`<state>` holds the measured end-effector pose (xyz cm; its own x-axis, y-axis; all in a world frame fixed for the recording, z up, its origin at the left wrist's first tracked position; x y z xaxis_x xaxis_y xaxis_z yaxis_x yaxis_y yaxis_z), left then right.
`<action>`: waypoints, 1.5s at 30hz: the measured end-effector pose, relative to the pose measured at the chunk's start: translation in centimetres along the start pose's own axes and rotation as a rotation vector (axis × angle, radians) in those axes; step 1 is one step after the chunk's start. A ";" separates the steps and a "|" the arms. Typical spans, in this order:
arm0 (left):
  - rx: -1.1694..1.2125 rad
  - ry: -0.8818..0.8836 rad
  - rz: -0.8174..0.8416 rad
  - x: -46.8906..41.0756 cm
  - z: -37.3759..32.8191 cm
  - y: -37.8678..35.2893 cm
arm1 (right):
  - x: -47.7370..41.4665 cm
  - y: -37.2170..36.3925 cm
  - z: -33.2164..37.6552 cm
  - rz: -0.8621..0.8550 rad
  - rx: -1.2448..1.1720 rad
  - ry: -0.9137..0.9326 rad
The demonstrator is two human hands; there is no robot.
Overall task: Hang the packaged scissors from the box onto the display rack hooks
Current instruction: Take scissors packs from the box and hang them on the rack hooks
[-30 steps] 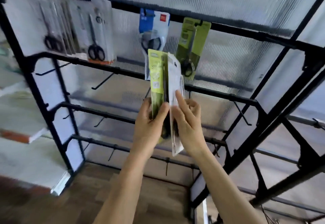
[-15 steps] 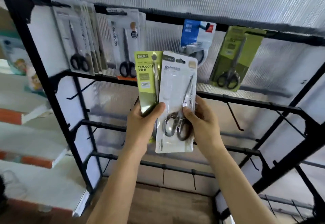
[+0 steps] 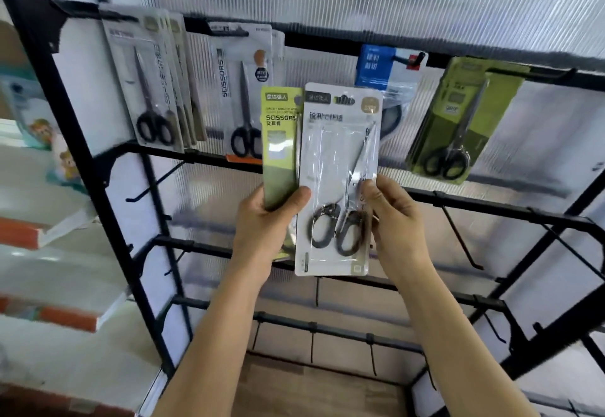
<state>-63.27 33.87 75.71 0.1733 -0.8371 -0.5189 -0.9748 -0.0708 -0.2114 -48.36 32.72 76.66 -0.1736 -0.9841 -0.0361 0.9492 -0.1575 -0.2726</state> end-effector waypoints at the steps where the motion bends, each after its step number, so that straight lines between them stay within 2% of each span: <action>1: 0.001 0.002 -0.010 -0.2 0.2 -0.2 | -0.4 0.2 0.2 0.000 -0.003 0.011; 18: 0.004 0.061 -0.237 -1.0 2.0 -0.1 | -3.1 -1.1 0.2 0.157 -0.041 0.024; 24: 0.029 0.087 -0.293 -1.8 2.2 1.0 | -4.0 -2.1 -0.7 0.216 -0.070 -0.098; 29: 0.003 0.067 -0.295 -1.8 2.5 1.6 | -4.4 -2.0 -2.6 0.173 0.074 -0.151; 33: 0.010 0.091 -0.255 -2.4 2.6 1.3 | -4.6 -1.9 -2.7 0.114 0.076 -0.161; 40: 0.008 0.107 -0.215 -2.8 2.8 1.3 | -4.7 -2.9 -2.7 0.136 -0.007 -0.149; 45: -0.062 0.087 -0.349 -3.5 3.0 4.8 | -5.1 -5.7 -4.0 0.142 0.097 -0.125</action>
<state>-68.10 38.04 74.02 0.4872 -0.7994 -0.3516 -0.8662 -0.3911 -0.3111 -53.91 38.92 74.55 -0.0077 -0.9985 0.0537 0.9836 -0.0172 -0.1794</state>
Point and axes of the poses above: each hand's wrist, its own x-axis away from the middle knuckle, its own y-axis out of the back of the hand, z = x × y, the point moved 1 cm from there along -x, towards the middle knuckle, and after that the axes turned 13 degrees about -y, right-handed, at the moved point
